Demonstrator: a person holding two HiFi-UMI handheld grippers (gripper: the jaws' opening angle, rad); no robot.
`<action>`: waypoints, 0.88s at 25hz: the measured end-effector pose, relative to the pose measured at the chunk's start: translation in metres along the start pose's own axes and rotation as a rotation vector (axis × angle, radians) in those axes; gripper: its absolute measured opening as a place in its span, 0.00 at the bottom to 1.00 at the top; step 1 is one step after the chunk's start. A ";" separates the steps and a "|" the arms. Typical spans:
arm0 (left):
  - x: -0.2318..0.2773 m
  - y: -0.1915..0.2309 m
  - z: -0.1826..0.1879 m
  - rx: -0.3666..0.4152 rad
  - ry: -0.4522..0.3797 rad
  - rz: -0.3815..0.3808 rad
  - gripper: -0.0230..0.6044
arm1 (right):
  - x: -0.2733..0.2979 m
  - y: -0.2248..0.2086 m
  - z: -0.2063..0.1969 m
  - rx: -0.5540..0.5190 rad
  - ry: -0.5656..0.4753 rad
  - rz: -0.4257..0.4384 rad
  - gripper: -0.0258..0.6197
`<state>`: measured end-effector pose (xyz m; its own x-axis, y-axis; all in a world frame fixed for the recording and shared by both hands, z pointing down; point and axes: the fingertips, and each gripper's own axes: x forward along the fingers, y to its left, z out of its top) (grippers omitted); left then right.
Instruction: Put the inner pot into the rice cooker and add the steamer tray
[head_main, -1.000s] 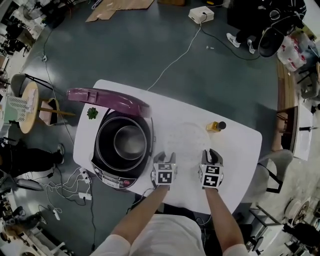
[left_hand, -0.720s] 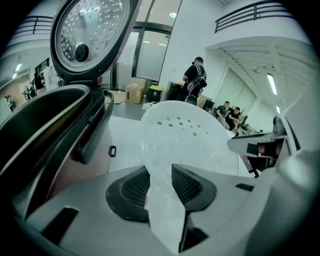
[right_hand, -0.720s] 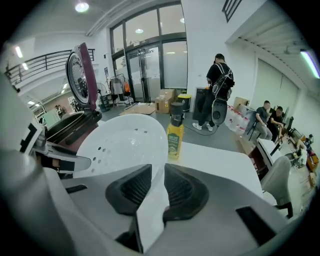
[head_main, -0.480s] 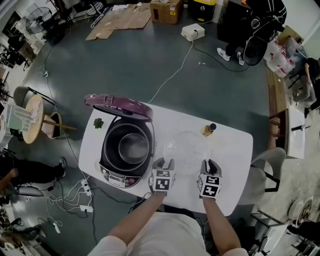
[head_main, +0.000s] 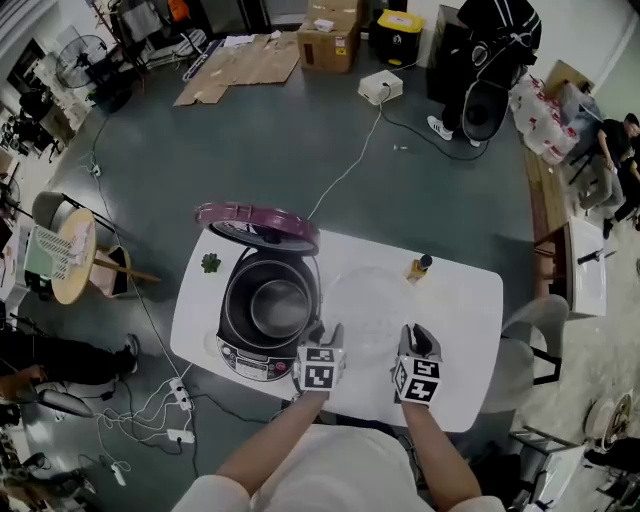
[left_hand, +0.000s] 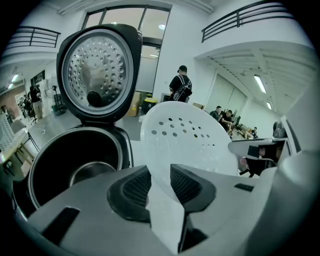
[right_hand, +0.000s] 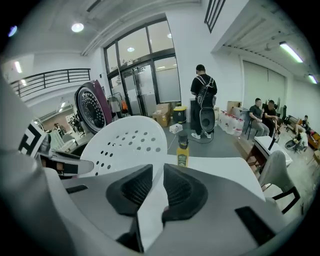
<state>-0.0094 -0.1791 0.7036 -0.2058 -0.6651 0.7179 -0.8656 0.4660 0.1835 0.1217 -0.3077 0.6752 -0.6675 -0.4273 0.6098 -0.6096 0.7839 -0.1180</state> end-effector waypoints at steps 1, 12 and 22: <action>-0.005 0.002 0.002 0.002 -0.001 -0.006 0.25 | -0.004 0.004 0.003 0.008 -0.006 -0.001 0.16; -0.068 0.055 0.011 0.042 -0.007 -0.022 0.26 | -0.029 0.081 0.020 -0.010 -0.020 0.030 0.17; -0.105 0.122 -0.005 0.043 0.012 0.041 0.27 | -0.019 0.159 0.017 -0.061 0.001 0.089 0.18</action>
<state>-0.0915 -0.0491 0.6536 -0.2367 -0.6387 0.7321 -0.8754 0.4670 0.1245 0.0303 -0.1828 0.6318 -0.7169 -0.3545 0.6003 -0.5210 0.8446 -0.1235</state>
